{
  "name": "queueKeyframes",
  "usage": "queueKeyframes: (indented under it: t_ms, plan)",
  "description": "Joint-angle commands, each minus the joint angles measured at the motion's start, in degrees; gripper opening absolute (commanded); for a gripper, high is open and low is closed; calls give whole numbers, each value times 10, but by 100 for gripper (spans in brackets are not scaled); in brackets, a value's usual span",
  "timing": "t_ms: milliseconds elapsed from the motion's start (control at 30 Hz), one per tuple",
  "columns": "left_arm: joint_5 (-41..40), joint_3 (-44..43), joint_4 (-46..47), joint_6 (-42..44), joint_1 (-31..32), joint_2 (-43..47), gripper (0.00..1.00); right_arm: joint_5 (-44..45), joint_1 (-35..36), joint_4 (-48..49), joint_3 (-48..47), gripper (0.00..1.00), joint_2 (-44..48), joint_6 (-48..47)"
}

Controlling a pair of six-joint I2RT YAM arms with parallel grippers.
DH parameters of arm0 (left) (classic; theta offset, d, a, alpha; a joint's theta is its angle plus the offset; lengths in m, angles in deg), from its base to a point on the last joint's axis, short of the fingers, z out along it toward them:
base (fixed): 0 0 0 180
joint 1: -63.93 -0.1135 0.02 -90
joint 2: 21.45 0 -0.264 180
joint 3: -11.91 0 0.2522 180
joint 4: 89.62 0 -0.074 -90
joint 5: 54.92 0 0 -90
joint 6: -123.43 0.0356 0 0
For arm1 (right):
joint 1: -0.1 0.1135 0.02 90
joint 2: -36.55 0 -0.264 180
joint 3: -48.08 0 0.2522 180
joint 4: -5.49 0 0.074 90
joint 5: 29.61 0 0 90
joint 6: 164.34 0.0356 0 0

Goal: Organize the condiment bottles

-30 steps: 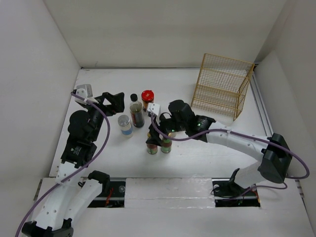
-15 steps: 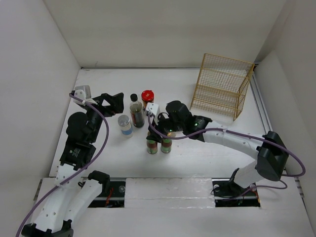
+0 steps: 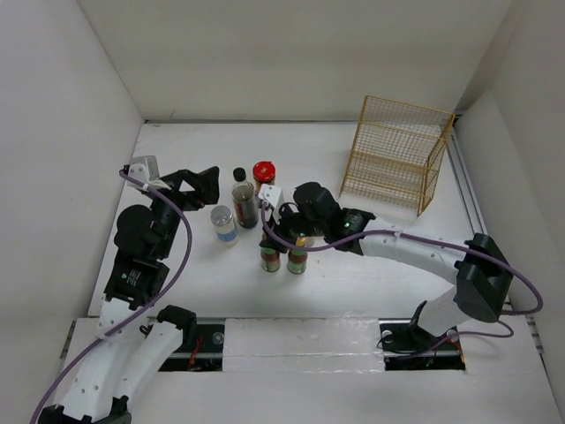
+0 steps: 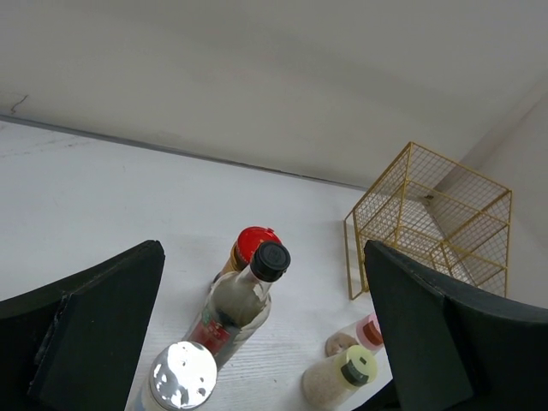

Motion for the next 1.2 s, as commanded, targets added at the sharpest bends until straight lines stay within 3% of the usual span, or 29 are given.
queueKeyframes:
  t_ms: [0,200,367,500,667,1167]
  plan:
    - [12,-2,26,0,2,8,100,-2,9,60,-34,16,14,5]
    - [17,4,26,-6,2,8,100,63,-8,135,-109,7,50,5]
    - [12,4,26,-6,2,14,100,49,-54,173,-171,5,57,29]
    - [12,4,26,-6,2,19,100,86,-109,157,-213,5,72,29]
    - [12,4,26,-6,2,19,100,92,-232,118,-277,5,86,29]
    - [17,4,26,-6,2,13,100,92,-449,40,-498,4,-72,23]
